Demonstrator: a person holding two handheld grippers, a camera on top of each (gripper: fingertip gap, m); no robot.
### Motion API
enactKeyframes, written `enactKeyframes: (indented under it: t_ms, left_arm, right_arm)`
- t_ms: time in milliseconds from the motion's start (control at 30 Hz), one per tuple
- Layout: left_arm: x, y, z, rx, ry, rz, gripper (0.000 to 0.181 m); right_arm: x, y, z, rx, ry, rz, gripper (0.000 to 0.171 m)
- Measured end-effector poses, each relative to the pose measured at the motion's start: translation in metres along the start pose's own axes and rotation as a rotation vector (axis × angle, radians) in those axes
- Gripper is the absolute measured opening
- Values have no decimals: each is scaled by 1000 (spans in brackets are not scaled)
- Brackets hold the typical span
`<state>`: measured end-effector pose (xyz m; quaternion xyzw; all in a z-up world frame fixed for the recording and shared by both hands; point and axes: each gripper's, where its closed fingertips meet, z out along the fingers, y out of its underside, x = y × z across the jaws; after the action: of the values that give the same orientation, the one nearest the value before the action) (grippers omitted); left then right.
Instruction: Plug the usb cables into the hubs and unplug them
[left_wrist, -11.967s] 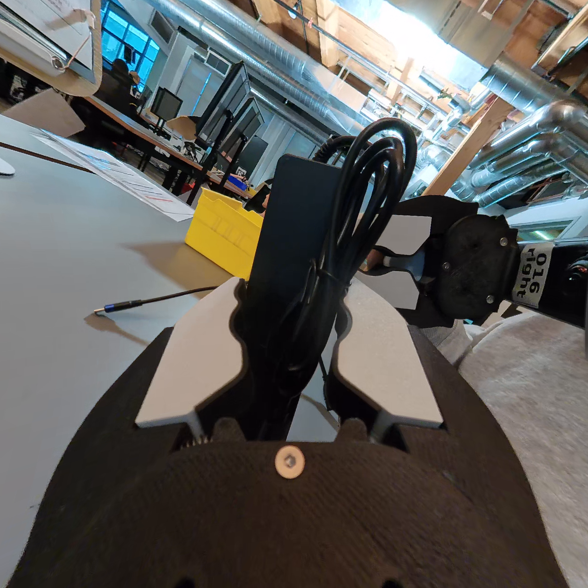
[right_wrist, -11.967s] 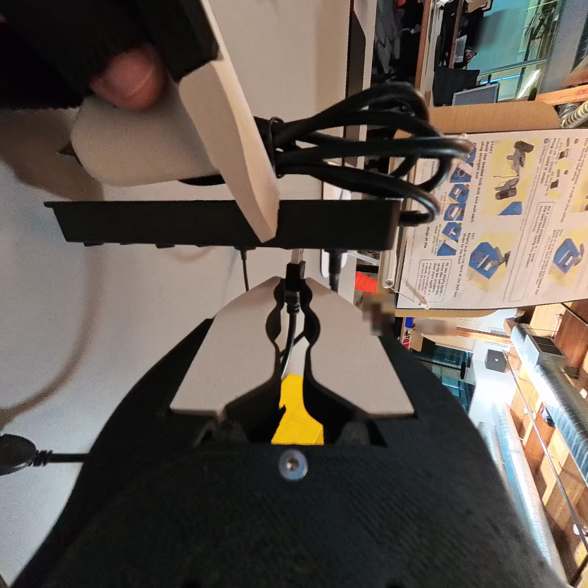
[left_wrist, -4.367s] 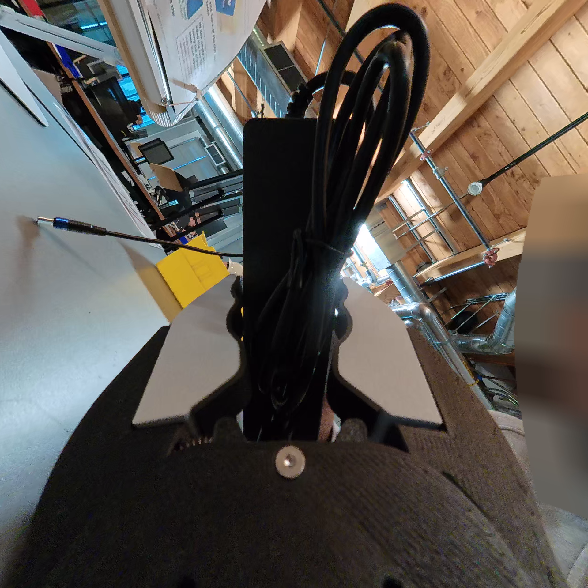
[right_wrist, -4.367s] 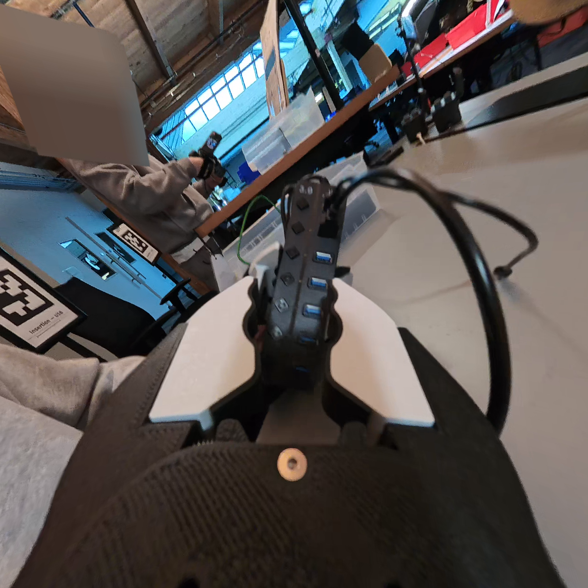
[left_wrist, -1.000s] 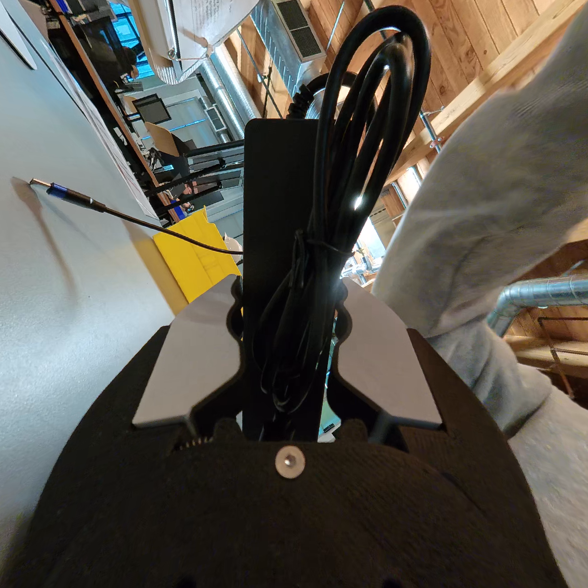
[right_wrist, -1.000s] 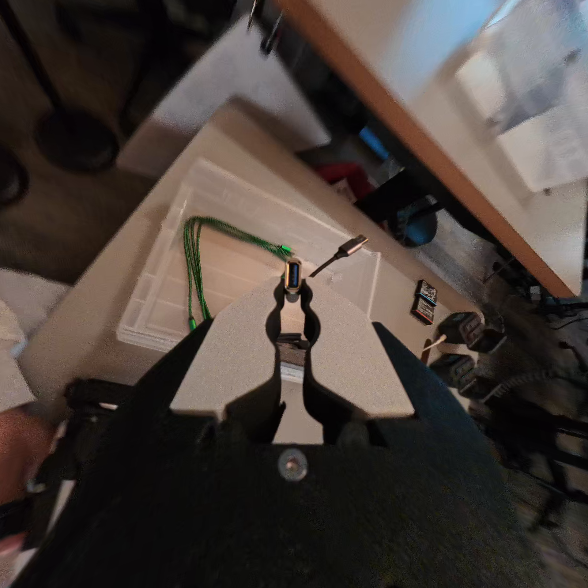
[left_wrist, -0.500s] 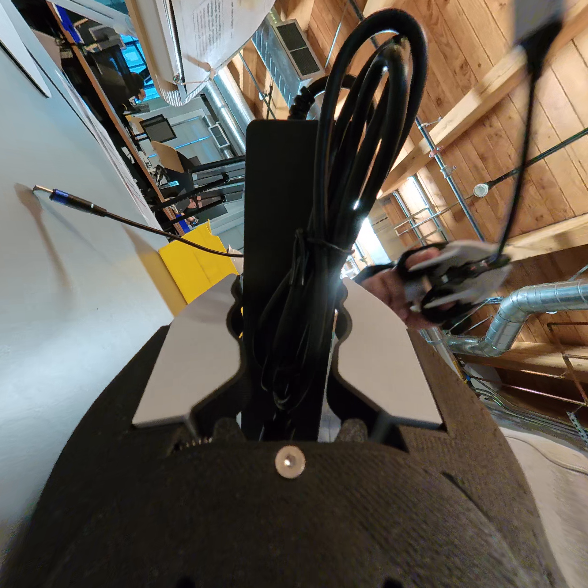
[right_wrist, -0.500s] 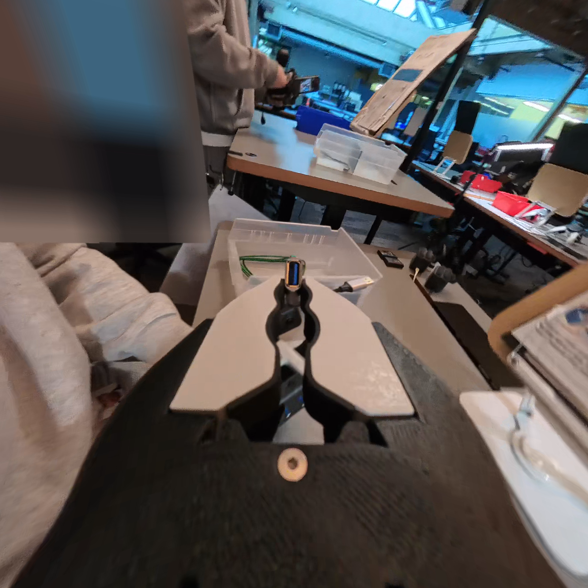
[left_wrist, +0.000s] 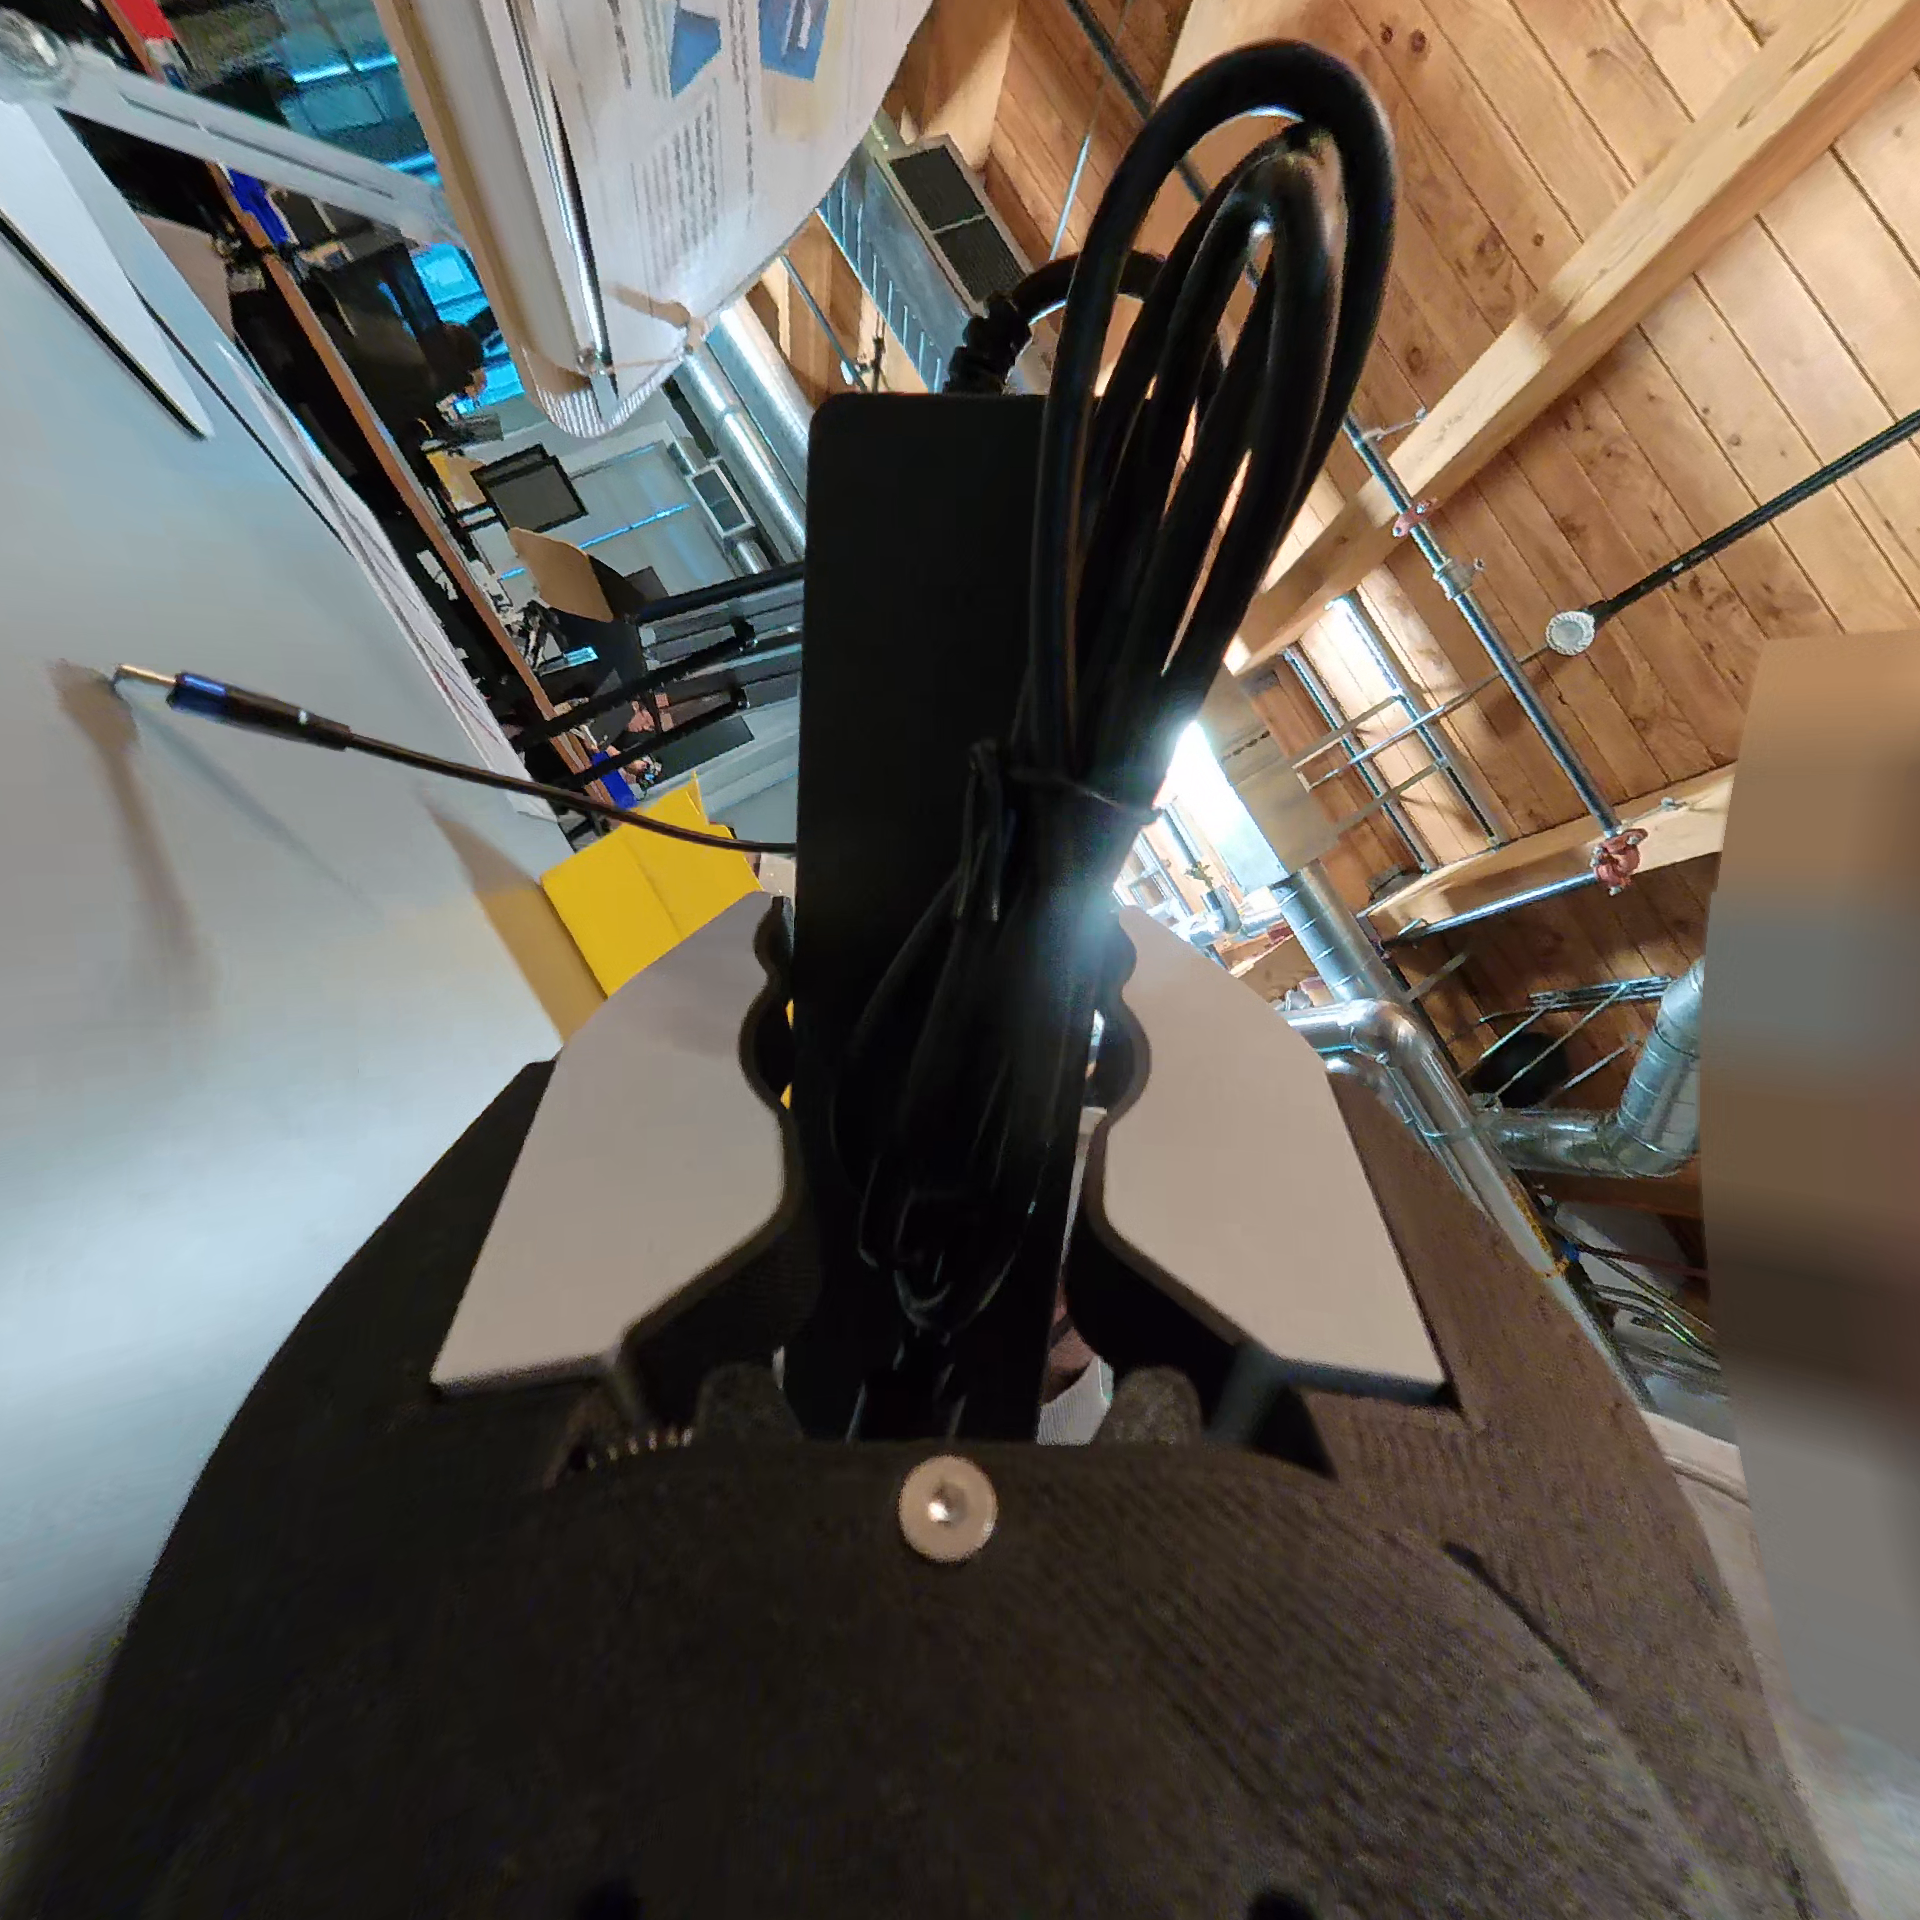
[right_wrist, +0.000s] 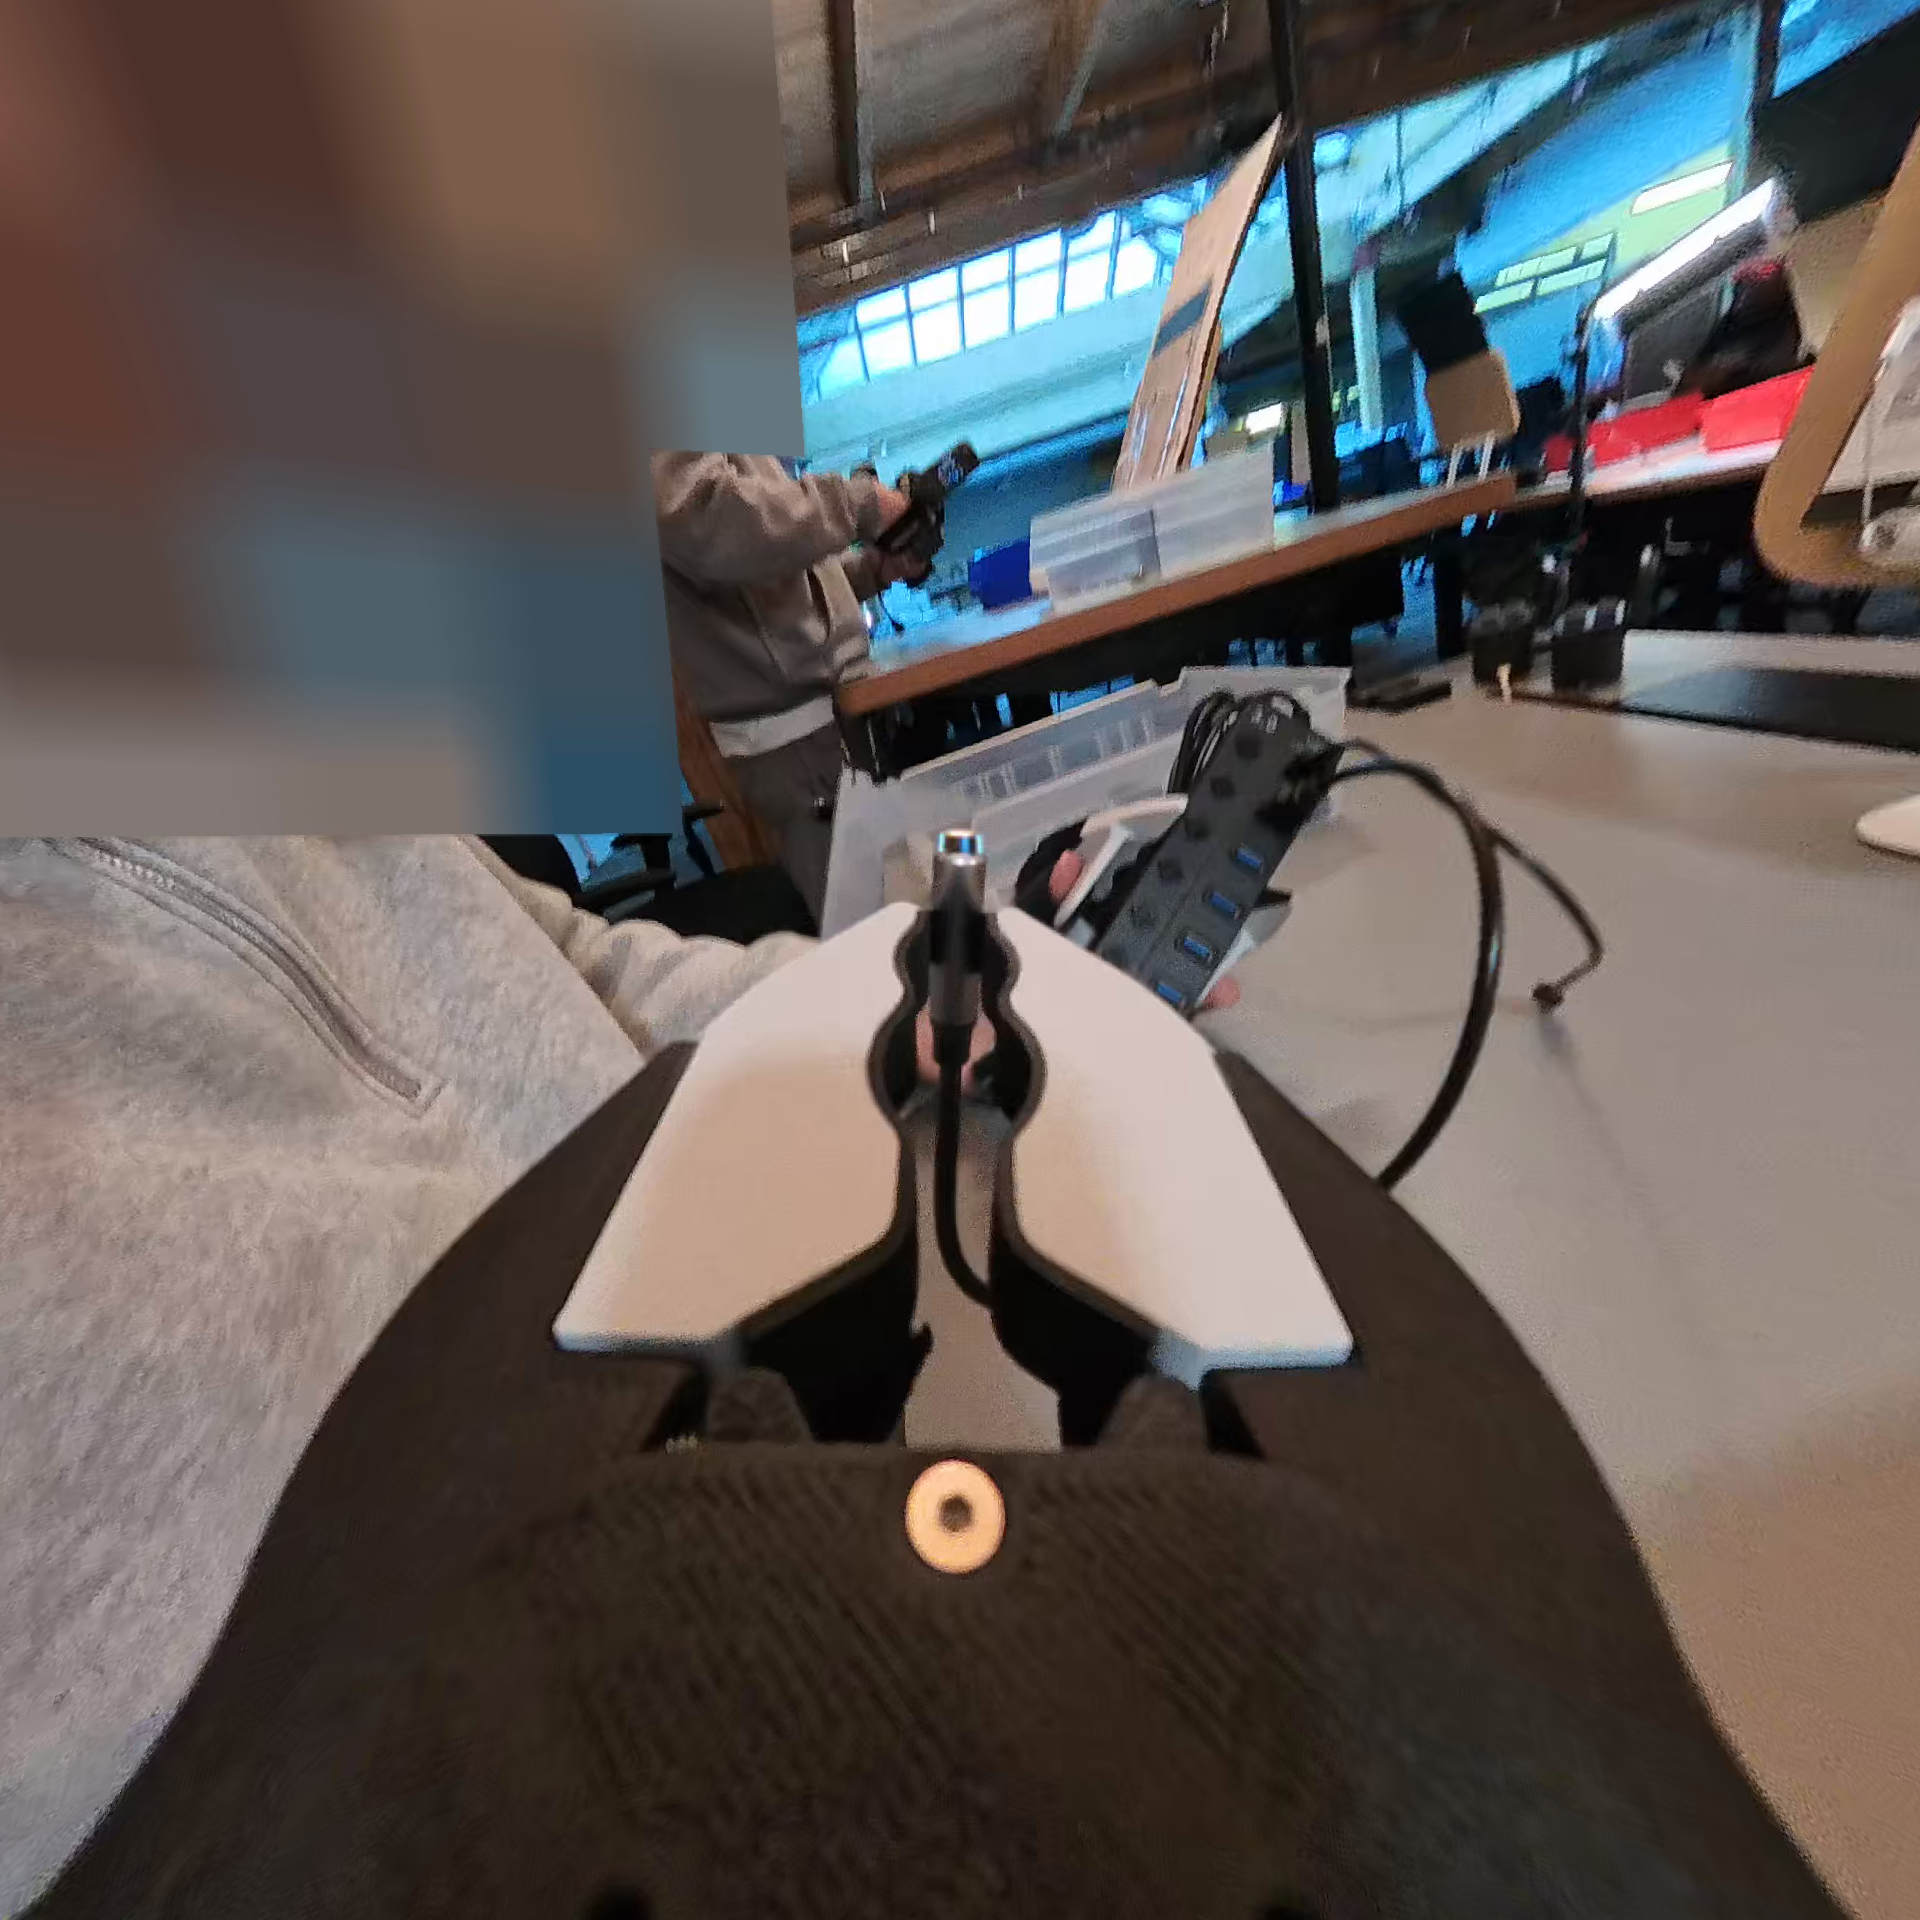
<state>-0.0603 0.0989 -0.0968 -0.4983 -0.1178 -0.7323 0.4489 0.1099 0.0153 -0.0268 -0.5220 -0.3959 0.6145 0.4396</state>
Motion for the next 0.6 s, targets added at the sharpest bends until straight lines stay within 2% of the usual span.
enactKeyframes:
  t_ms: [233, 433, 533, 600]
  left_arm:
    - [-10, -15, 4, 36, -30, -9, 56]
    - [-15, -22, 5, 54, -43, -9, 57]
    - [-16, -24, 5, 59, -44, -8, 57]
    - [-15, -24, 5, 58, -44, -7, 57]
  right_arm:
    - [18, 54, -4, -254, 88, 90, 9]
    - [42, 72, -19, -347, 257, 102, 12]
    - [70, 82, -32, -407, 458, 93, 20]
    - [90, 95, -46, -481, 603, 140, 46]
